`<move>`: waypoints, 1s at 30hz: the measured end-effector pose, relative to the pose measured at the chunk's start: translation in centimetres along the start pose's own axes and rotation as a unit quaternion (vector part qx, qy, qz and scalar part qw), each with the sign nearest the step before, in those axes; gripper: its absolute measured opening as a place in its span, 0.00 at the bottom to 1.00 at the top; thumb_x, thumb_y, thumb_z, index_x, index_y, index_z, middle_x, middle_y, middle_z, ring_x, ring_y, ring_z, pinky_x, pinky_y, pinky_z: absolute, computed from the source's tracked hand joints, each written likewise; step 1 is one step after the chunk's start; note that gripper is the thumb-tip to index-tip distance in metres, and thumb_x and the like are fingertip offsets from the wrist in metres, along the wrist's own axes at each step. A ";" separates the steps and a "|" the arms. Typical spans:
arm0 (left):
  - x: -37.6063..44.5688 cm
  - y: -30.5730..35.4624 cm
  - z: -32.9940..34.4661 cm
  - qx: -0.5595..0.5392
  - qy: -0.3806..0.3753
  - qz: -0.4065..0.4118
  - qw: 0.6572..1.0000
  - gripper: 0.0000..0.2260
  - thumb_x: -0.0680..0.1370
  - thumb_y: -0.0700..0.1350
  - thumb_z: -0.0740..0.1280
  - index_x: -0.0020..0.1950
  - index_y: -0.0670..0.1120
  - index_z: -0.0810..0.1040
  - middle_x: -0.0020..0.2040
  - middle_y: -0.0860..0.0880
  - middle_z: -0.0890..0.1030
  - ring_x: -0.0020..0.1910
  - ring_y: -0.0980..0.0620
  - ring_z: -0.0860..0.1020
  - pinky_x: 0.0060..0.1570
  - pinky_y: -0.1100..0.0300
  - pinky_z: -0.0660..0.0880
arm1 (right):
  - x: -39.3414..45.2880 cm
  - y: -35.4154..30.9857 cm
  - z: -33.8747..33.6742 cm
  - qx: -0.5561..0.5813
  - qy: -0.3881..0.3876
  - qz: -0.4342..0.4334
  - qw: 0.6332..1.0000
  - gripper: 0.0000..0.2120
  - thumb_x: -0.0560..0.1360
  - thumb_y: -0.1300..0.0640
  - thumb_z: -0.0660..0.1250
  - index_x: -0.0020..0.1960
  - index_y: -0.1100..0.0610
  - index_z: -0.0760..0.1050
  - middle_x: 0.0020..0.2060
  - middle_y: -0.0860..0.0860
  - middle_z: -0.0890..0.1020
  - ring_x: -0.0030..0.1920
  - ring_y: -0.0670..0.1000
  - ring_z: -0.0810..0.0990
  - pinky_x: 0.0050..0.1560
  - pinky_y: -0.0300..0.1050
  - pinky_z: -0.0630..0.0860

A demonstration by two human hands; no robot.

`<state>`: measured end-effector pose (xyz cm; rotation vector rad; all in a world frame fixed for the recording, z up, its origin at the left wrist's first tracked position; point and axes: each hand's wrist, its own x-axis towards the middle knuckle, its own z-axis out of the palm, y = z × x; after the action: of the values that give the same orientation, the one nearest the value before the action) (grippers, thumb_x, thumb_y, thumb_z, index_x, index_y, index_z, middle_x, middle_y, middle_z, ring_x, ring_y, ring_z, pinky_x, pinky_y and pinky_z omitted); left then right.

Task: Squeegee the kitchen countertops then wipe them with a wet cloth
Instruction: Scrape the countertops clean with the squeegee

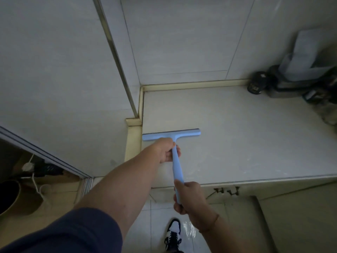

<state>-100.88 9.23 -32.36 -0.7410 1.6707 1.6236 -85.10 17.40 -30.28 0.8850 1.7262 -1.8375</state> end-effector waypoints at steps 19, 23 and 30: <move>-5.5 -6.3 0.1 0.024 -0.004 -0.016 1.000 0.11 0.83 0.40 0.56 0.46 0.38 0.73 0.38 0.44 0.78 0.34 0.48 0.78 0.29 0.57 0.78 | -5.9 6.2 -0.6 -0.076 0.020 -0.030 0.996 0.14 0.77 0.57 0.61 0.36 0.63 0.71 0.23 0.54 0.72 0.17 0.52 0.71 0.21 0.38 0.64; -6.0 -7.0 0.1 0.025 -0.002 -0.011 1.000 0.10 0.83 0.39 0.56 0.45 0.38 0.73 0.38 0.43 0.78 0.34 0.48 0.78 0.30 0.56 0.78 | -6.2 7.1 -0.4 -0.085 0.018 -0.041 0.995 0.15 0.76 0.56 0.61 0.34 0.63 0.72 0.22 0.53 0.73 0.19 0.55 0.74 0.22 0.40 0.65; -6.9 -8.2 -0.1 0.035 -0.015 -0.021 0.999 0.09 0.83 0.39 0.57 0.48 0.37 0.74 0.39 0.42 0.79 0.35 0.47 0.80 0.30 0.56 0.78 | -7.1 8.6 -1.4 -0.104 -0.021 -0.045 0.993 0.16 0.77 0.51 0.61 0.37 0.63 0.73 0.23 0.53 0.77 0.22 0.56 0.76 0.24 0.42 0.68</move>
<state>-90.19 8.26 -31.84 -0.7091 1.6703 1.5327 -73.84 17.26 -31.07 0.6904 1.9167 -1.6813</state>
